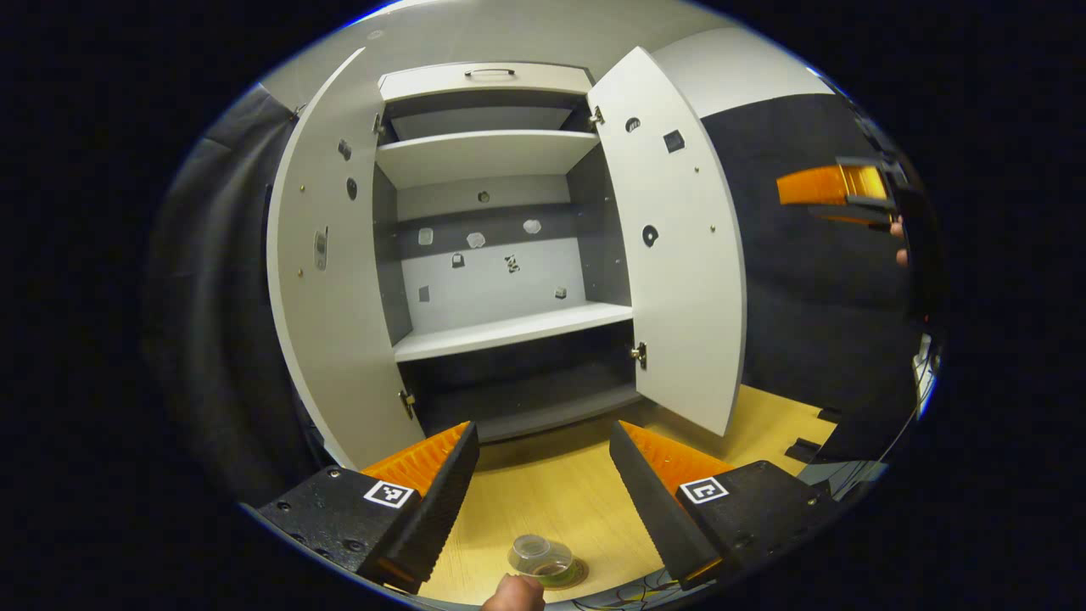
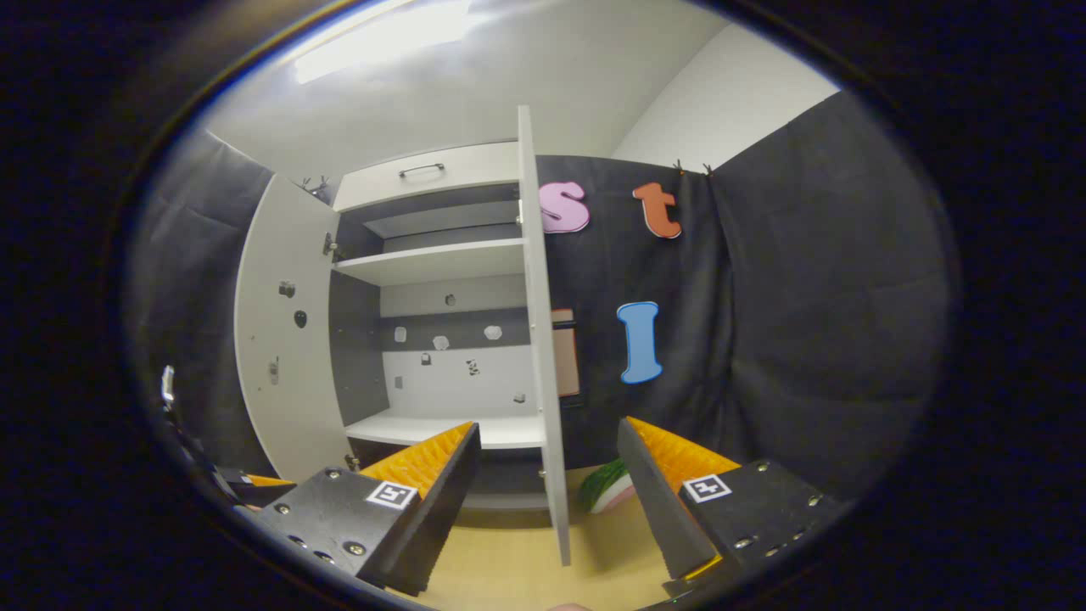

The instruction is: Grasp the bottle in the cabinet with the left hand and place it on the coaster, then close the right door with the right hand and the left door with the left hand.

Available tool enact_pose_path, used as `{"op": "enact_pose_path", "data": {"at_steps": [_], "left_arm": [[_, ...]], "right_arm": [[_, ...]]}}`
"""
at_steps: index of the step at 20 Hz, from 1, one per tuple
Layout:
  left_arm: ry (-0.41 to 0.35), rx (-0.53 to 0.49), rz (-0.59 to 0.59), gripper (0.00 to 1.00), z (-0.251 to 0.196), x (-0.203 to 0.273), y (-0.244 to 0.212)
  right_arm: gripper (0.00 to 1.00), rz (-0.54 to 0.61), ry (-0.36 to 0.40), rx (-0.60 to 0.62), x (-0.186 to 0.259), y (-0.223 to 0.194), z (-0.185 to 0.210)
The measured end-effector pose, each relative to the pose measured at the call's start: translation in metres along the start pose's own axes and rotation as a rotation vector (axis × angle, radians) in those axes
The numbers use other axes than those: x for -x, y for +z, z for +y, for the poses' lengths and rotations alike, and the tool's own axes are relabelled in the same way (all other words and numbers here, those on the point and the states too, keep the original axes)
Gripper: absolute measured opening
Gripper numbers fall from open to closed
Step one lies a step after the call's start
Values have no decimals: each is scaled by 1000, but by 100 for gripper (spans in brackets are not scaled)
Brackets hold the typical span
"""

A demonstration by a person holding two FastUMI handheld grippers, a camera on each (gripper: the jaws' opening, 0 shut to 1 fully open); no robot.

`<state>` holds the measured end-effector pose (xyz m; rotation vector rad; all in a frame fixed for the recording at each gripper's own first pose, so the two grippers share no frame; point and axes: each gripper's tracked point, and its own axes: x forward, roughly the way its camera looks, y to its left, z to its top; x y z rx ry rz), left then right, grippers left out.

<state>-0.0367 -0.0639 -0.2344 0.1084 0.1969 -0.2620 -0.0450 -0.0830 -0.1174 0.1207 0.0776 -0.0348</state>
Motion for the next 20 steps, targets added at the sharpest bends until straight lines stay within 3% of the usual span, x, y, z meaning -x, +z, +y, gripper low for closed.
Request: {"op": "enact_pose_path", "data": {"at_steps": [3, 6, 7, 8, 13, 14, 16, 20], "left_arm": [[-14, 22, 11, 98, -4, 9, 23], [24, 61, 12, 98, 5, 22, 47], [41, 72, 7, 98, 10, 26, 55], [63, 78, 2, 100, 17, 30, 64], [134, 71, -28, 98, 51, 49, 106], [156, 74, -44, 100, 62, 54, 118], [180, 96, -70, 98, 80, 63, 138], [236, 97, -92, 100, 117, 79, 150]], "right_arm": [[98, -23, -39, 2, -1, 6, -42], [98, -9, -97, 20, -7, -2, -90], [93, -7, -117, 32, -11, -2, -105], [98, -7, -131, 42, -16, -3, -117], [98, 27, -196, 75, -42, -9, -162], [93, 35, -211, 72, -51, -9, -168], [98, 26, -236, 76, -68, -1, -172], [98, 45, -222, 132, -105, 11, -149]]}}
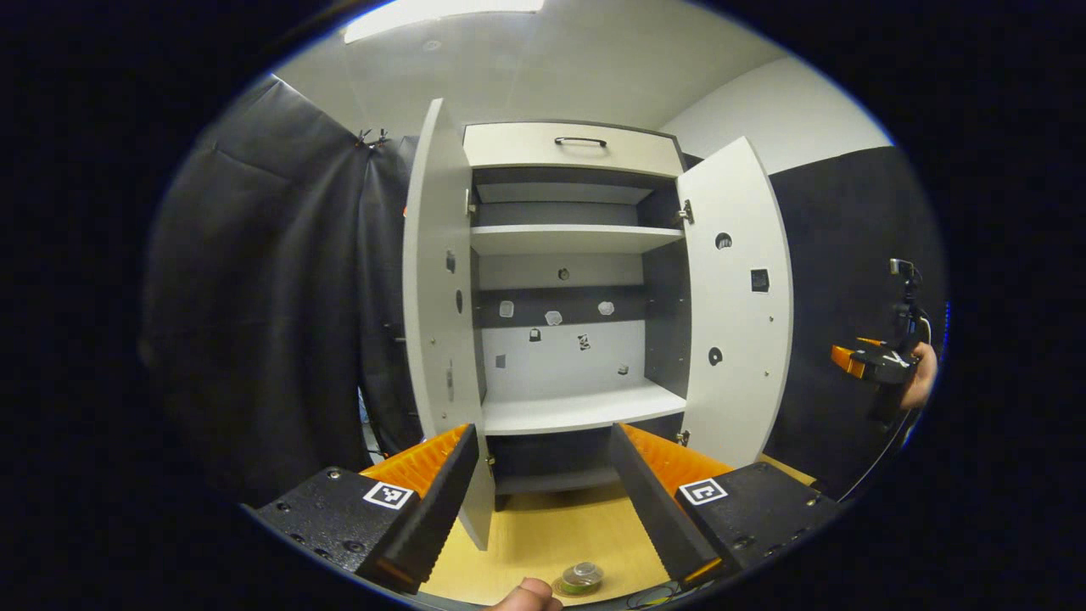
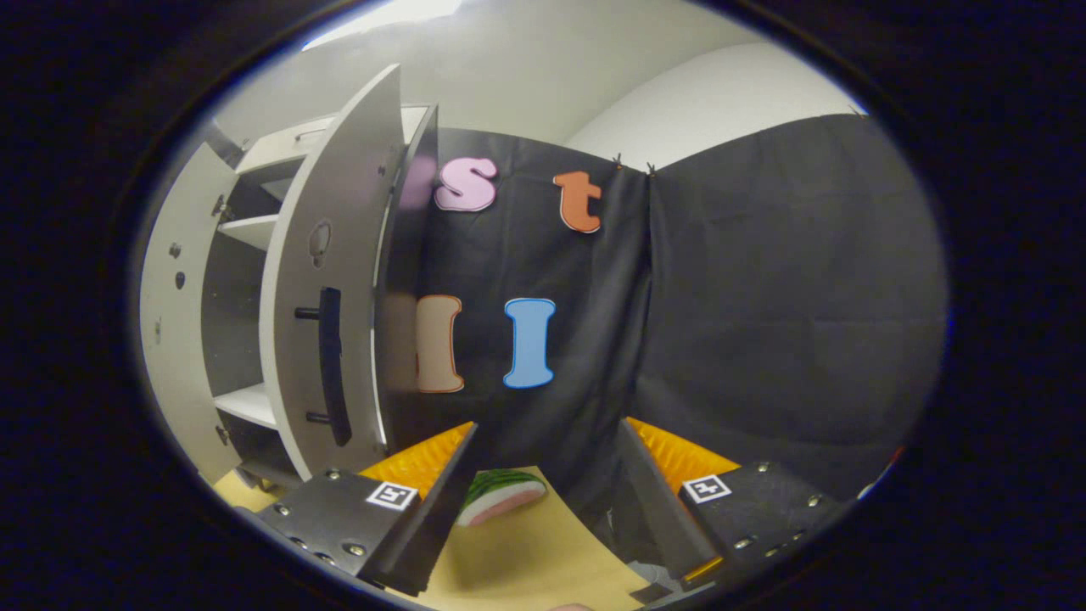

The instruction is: Grasp the bottle in the cabinet with the left hand and place it on the coaster, then close the right door with the right hand and the left door with the left hand.

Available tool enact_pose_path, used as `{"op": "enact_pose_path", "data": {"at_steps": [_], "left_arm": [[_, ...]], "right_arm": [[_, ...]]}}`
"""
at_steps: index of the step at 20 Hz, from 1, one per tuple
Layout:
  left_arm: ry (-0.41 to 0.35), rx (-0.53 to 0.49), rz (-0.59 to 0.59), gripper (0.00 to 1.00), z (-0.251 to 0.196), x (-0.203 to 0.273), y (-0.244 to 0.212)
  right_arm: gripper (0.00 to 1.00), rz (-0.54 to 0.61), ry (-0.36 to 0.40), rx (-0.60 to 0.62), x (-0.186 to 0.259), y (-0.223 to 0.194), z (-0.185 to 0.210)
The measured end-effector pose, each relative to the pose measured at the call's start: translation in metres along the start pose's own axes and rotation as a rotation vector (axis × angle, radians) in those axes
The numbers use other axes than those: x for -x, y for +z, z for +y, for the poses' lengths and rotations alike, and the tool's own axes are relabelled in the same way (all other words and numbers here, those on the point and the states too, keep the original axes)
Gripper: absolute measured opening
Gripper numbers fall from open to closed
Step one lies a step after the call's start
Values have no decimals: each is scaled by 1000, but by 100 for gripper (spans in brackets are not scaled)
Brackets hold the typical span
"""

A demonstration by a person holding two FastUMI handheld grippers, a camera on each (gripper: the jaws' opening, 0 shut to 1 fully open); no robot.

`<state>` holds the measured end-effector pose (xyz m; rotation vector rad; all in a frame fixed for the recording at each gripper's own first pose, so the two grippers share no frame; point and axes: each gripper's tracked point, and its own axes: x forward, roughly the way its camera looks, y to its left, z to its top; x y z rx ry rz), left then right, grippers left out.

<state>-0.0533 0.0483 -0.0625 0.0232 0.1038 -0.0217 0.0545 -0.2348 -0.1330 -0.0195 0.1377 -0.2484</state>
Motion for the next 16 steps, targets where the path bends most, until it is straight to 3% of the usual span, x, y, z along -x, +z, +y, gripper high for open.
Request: {"op": "enact_pose_path", "data": {"at_steps": [4, 5, 8, 10, 11, 12, 13, 16], "left_arm": [[10, 22, -12, 98, 22, 7, 0], [13, 37, -8, 98, 28, 10, -1], [41, 63, -5, 98, 50, 17, -4], [61, 71, -11, 99, 65, 22, -3], [66, 84, -20, 98, 71, 24, -1], [70, 99, -27, 100, 76, 27, 1], [72, 111, -29, 100, 81, 27, 1], [80, 124, -31, 96, 93, 28, -1]], "right_arm": [[93, -30, 35, -28, -23, 25, 38], [98, -33, 41, -40, -28, 30, 46], [98, -1, 82, -38, -37, 30, 78], [98, 33, 74, -2, -19, 31, 94], [80, 21, 63, 24, -31, 31, 101], [83, 12, 46, 45, -30, 33, 103], [68, 16, 31, 46, -30, 34, 104], [68, 68, -36, -28, -27, 27, 101]]}}
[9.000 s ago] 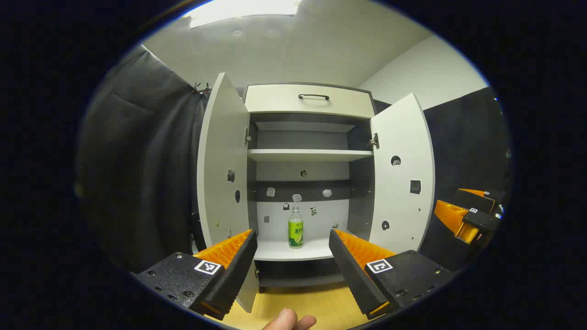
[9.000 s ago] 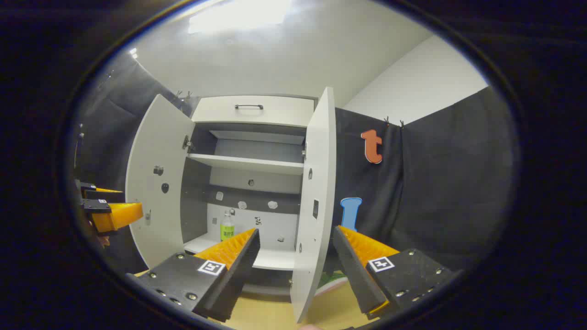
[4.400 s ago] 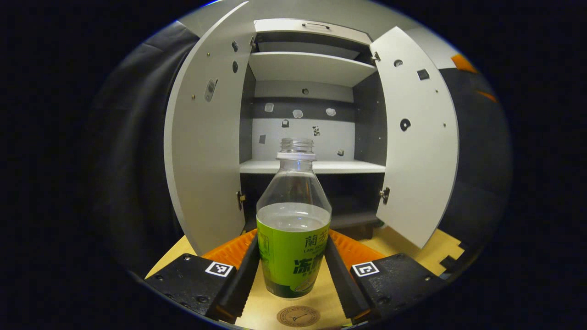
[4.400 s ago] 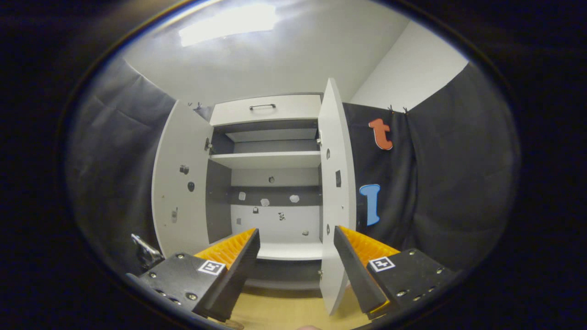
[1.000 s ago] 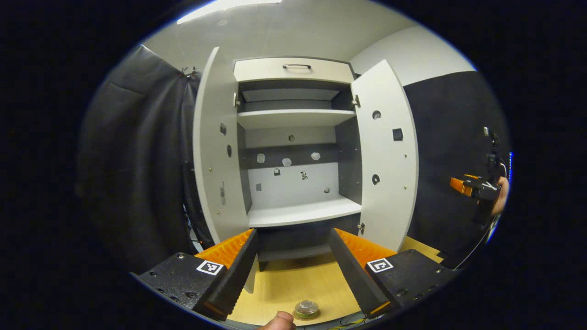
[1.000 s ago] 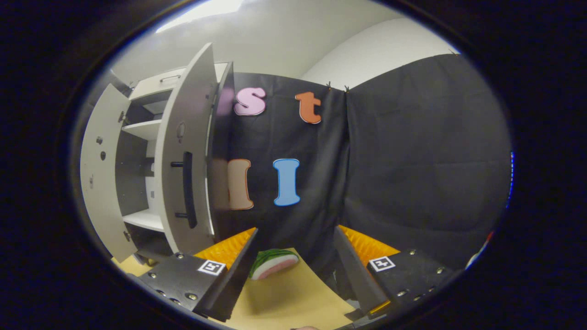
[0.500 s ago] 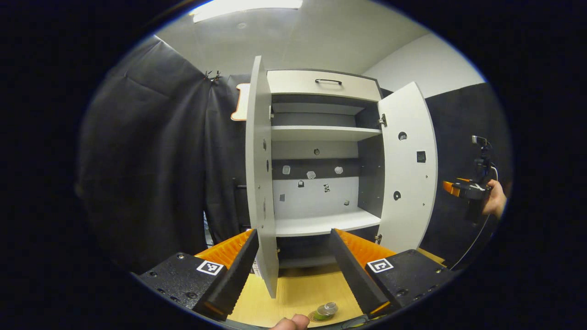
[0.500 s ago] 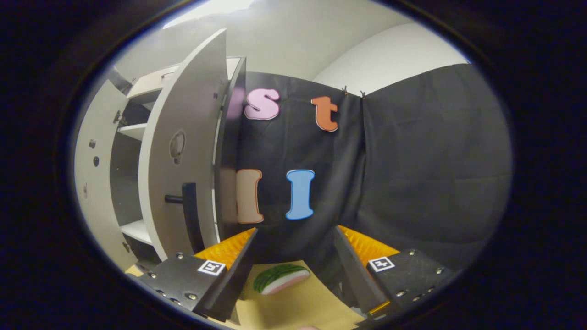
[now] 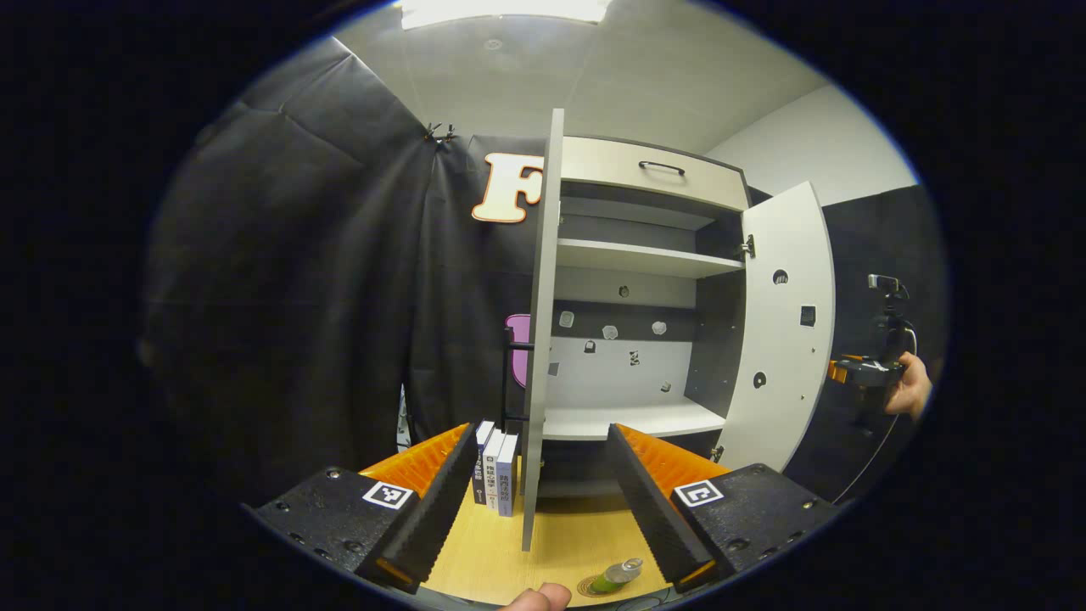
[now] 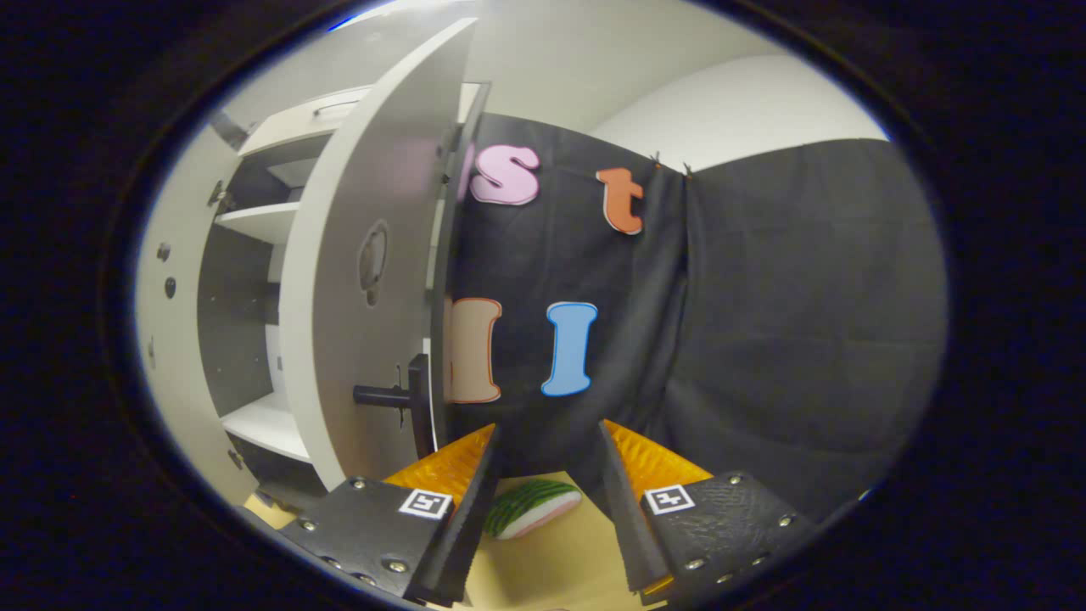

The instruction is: Grasp the bottle in the cabinet with the left hand and place it on the coaster, then close the right door with the right hand and the left door with the left hand.

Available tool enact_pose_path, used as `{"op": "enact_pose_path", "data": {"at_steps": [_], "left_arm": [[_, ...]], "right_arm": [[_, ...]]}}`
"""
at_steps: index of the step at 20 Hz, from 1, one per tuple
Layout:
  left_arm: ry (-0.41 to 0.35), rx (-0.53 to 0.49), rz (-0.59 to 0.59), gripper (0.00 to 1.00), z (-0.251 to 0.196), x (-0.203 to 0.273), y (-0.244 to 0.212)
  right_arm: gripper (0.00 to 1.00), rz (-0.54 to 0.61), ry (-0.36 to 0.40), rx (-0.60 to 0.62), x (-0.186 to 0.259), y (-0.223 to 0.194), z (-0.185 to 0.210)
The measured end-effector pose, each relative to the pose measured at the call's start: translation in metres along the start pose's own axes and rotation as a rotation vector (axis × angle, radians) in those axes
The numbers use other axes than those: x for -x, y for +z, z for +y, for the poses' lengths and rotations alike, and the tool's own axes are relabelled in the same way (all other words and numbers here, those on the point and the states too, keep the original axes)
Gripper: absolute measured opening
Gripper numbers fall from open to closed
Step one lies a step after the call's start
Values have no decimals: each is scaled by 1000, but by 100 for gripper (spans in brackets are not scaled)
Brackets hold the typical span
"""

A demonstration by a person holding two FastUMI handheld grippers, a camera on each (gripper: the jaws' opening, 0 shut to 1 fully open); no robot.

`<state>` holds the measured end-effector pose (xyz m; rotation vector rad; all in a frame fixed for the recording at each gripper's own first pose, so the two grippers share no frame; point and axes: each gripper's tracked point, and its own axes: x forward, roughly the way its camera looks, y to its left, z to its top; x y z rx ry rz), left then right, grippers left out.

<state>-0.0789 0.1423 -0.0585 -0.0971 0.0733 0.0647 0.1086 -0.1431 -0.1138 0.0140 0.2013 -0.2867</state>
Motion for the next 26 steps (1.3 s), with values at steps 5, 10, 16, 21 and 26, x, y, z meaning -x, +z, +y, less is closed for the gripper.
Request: {"op": "enact_pose_path", "data": {"at_steps": [5, 10, 16, 21, 26], "left_arm": [[-22, -2, 18, 95, 2, -1, -5], [-42, 8, 3, 95, 4, 2, -2], [-13, 4, -11, 96, 33, -4, -1], [5, 21, -8, 95, 60, -3, -8], [9, 19, 1, 96, 77, -21, -17]], "right_arm": [[66, -32, -11, 27, 9, 3, 10], [66, -19, 147, 2, 24, 0, 74], [73, -65, 194, 31, 29, 3, 110], [97, -75, 194, 22, 29, 6, 121], [97, -81, 198, 19, 33, 4, 139]]}}
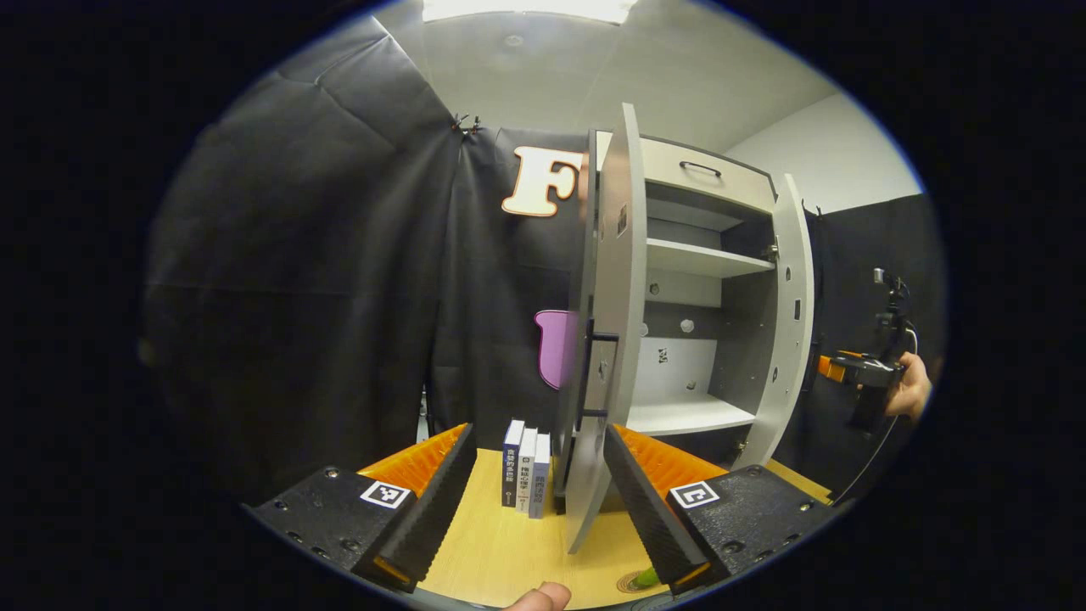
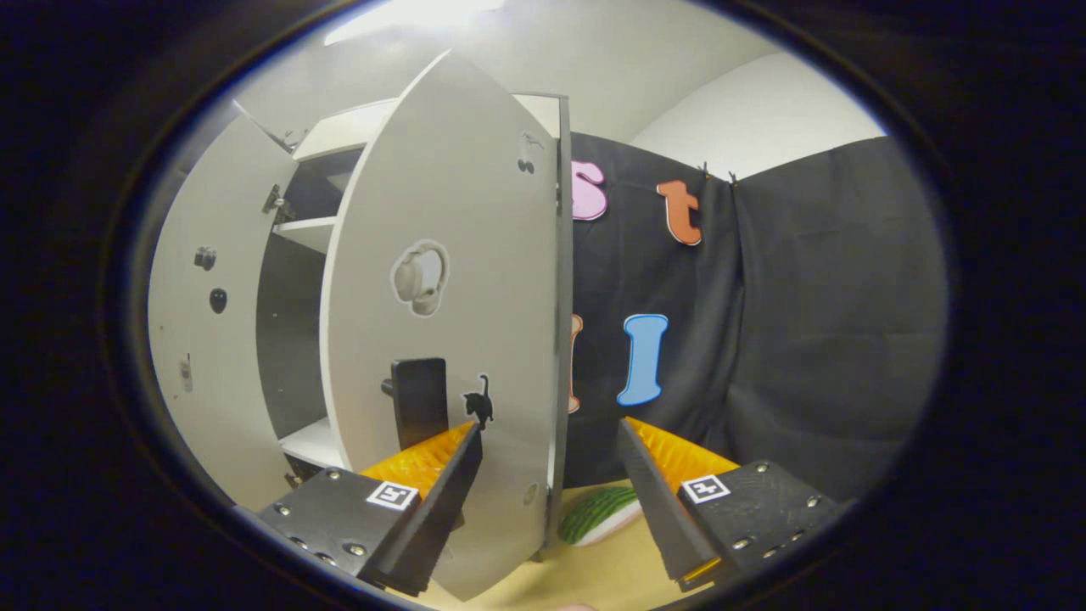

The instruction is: Grasp the bottle in the cabinet with the left hand and place it on the coaster, then close the right door with the right hand and the left door with the left hand.

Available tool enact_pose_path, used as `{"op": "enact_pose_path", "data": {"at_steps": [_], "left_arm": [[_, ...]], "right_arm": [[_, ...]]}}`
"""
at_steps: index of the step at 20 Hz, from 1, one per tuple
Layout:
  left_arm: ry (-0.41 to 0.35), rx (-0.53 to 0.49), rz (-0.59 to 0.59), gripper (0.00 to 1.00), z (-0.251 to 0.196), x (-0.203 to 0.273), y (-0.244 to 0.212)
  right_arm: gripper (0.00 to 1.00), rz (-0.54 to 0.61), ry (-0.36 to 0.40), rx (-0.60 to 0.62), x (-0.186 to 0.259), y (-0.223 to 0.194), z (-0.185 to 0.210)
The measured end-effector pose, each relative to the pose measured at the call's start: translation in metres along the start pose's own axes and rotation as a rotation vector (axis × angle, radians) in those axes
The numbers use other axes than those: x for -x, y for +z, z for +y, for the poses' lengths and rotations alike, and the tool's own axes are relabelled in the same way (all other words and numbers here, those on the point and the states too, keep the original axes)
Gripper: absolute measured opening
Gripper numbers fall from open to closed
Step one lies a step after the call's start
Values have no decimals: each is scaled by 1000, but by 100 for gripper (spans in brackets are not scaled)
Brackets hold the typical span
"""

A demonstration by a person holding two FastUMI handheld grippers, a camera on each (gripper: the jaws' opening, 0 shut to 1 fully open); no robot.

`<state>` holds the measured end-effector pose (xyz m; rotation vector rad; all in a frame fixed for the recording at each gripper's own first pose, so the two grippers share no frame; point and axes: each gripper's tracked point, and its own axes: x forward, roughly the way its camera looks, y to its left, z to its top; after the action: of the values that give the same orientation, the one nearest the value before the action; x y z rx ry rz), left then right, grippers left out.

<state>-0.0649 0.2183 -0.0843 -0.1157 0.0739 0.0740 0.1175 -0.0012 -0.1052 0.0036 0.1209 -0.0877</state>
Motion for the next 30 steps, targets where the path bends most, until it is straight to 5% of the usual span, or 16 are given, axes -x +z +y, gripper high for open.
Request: {"op": "enact_pose_path", "data": {"at_steps": [5, 10, 17, 25, 30], "left_arm": [[-6, -16, 14, 96, 18, -20, -2], [-22, -10, 42, 96, 35, -45, -12], [-35, -19, 74, 96, 57, -85, -25], [-105, -30, 77, 93, 31, -131, -21], [-136, -18, 69, 96, -4, -143, -13]], "right_arm": [[92, -7, 59, 8, 7, 0, 32], [100, -25, 51, -45, 20, 8, 41], [97, -66, 66, -4, 54, 17, 49], [97, -38, 114, 54, 99, 4, 53], [96, -60, 119, -30, 120, 12, 43]]}}
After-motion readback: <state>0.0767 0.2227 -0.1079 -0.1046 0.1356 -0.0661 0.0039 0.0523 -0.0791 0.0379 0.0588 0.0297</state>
